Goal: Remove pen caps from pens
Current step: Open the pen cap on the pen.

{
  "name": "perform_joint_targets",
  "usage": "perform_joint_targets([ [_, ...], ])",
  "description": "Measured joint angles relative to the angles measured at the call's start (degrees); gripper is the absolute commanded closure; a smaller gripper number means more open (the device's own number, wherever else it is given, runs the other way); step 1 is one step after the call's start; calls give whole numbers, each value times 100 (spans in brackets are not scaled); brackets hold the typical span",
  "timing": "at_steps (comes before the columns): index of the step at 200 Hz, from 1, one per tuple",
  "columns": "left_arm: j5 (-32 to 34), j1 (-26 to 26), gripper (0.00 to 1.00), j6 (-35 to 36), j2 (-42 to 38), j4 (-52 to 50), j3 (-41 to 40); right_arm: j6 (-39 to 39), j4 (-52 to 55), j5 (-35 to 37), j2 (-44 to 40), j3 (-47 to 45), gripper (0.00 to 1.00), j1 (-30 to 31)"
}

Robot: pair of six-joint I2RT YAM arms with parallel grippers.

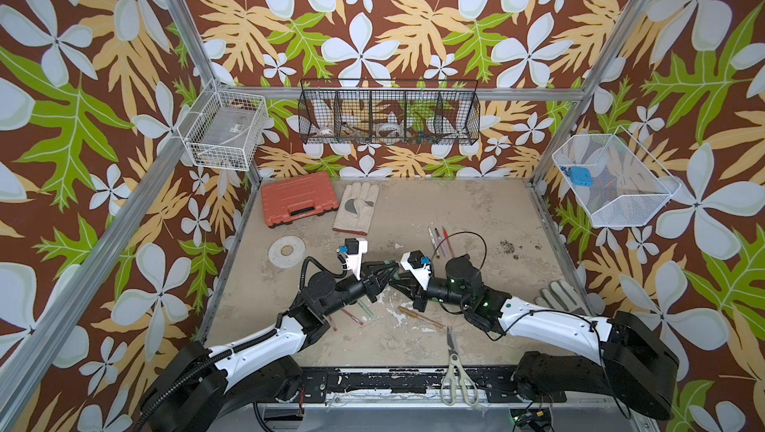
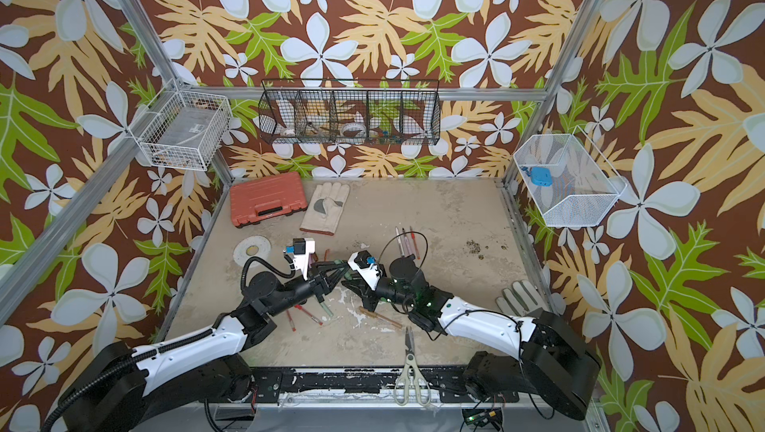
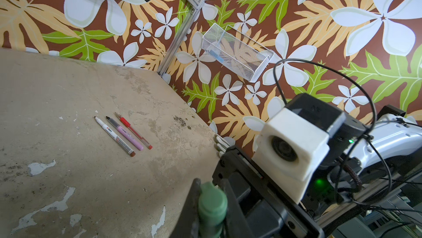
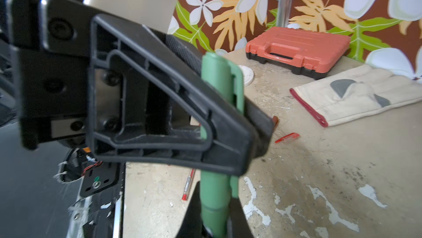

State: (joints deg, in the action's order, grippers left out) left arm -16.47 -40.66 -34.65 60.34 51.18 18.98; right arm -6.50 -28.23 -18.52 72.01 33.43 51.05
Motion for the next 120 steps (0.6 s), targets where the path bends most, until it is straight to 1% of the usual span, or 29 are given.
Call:
perform_joint_targets([
  [25, 247, -11, 100, -114, -4, -55, 35, 131, 59, 1314, -2, 52, 100, 468],
  [52, 461, -26, 100, -221, -55, -310, 192, 358, 83, 3005, 116, 197, 100, 1069],
  [66, 562, -26, 100, -229, -120, -479, 299, 459, 7, 3379, 170, 258, 100, 1180],
  [76, 577, -24, 100, -212, -166, -603, 385, 529, -85, 3329, 127, 227, 100, 1134],
  [83, 560, -20, 100, -157, -190, -647, 426, 527, -131, 3147, 72, 197, 100, 1016],
  [120, 214, 168, 100, -168, -153, -599, 505, 369, -269, 1012, -122, 68, 100, 76],
])
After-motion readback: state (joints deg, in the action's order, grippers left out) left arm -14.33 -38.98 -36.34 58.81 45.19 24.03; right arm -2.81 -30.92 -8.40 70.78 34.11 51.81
